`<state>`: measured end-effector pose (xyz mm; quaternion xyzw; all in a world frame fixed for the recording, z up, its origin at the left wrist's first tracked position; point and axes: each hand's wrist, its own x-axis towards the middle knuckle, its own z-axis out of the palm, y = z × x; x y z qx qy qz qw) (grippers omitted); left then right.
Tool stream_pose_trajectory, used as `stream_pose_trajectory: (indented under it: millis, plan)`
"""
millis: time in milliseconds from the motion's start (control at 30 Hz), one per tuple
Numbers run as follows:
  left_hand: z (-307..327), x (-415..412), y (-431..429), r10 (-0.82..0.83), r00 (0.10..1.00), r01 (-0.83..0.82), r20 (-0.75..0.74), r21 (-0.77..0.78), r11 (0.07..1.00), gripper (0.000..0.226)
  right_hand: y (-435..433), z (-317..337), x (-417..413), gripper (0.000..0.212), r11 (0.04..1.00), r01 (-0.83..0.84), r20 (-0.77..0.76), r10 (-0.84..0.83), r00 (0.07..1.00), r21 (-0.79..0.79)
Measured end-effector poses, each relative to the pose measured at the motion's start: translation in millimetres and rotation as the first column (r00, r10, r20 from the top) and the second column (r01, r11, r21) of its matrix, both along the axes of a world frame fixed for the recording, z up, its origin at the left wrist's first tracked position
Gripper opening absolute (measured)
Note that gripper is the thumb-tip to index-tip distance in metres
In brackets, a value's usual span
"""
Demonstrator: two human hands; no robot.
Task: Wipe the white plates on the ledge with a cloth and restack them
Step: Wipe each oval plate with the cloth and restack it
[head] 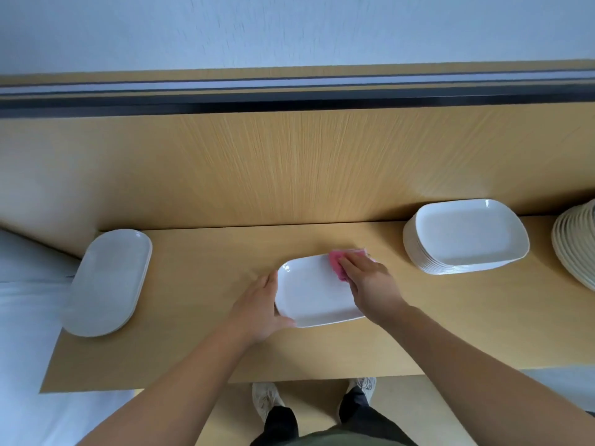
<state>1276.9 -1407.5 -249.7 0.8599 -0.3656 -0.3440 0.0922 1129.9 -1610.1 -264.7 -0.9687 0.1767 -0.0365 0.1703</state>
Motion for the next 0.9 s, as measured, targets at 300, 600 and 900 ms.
stream_pose_trajectory:
  millis: [300, 600, 900]
  plan:
    - [-4, 3, -1, 0.046, 0.998, -0.048, -0.03, -0.067, 0.997, 0.113, 36, -27, 12, 0.072, 0.986, 0.14, -0.277, -0.112, 0.955, 0.086]
    - [-7, 4, 0, 0.076, 0.996, -0.08, -0.044, -0.109, 0.991, 0.113, 55, -19, 29, 0.083, 0.99, -0.016, -0.337, 0.064, 0.939, 0.143]
    - [-8, 4, 1, 0.104, 0.993, -0.112, -0.059, -0.143, 0.983, 0.114, 55, -13, 43, 0.091, 0.936, -0.276, -0.326, 0.337, 0.883, 0.22]
